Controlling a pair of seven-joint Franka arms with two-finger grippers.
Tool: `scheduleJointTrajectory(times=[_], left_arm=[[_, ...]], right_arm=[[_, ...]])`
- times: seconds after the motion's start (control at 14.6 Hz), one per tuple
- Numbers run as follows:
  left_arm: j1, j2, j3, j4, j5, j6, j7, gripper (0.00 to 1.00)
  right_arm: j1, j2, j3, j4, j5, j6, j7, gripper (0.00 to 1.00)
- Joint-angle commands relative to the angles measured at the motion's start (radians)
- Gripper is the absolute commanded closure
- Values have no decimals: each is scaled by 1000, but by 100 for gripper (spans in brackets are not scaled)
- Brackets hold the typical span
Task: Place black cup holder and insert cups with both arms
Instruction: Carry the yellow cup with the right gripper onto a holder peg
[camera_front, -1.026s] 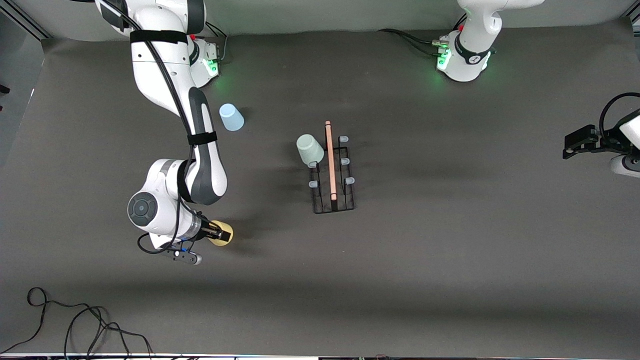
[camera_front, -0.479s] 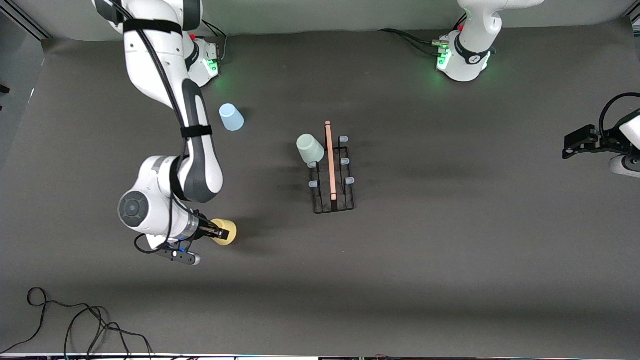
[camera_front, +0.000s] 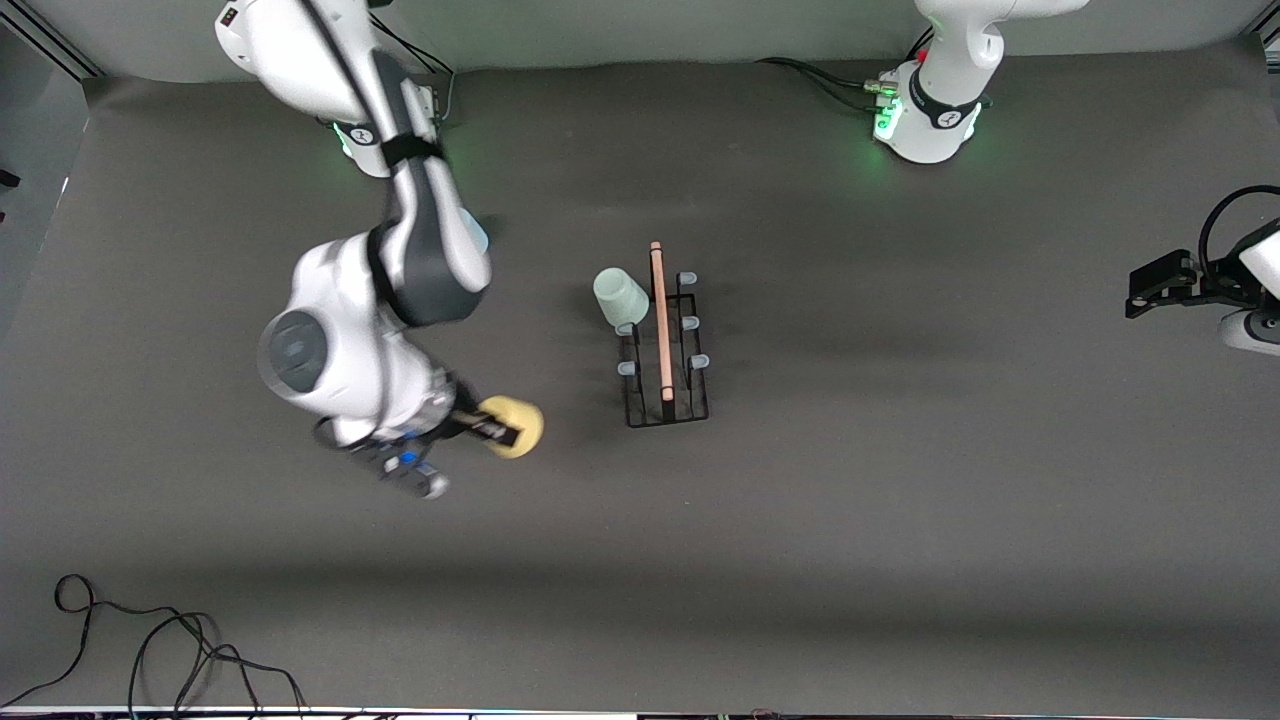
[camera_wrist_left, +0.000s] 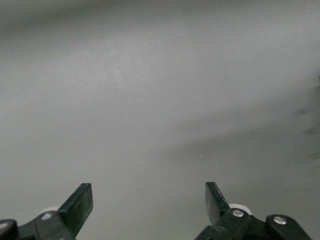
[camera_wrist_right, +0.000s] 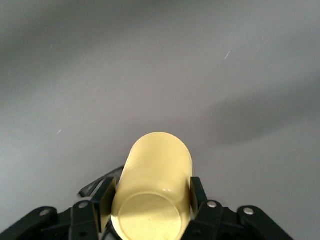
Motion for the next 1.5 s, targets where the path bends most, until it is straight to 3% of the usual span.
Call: scheduleJointTrajectory(times=[0.0,0.41,0.82,1.37,1.44], left_arm=[[5,4,-3,12,-9,-8,-2,0],[5,5,-3,12,-9,-8,-4,0],[5,4,-3,11,-9,-10,-2,0],[9,4,-3,12,-9,-13,4,0],[9,4,-3,12,-9,-13,4,0]], right_arm=[[85,-11,-8,8,-22,-9,178,100],[198,-5,-8,18,-23,-6,332,100],[209,12,-4,17,-65,14,348,100],[209,52,3,18,-56,79,371,100],[209,52,3,17,-57,79,371,55]])
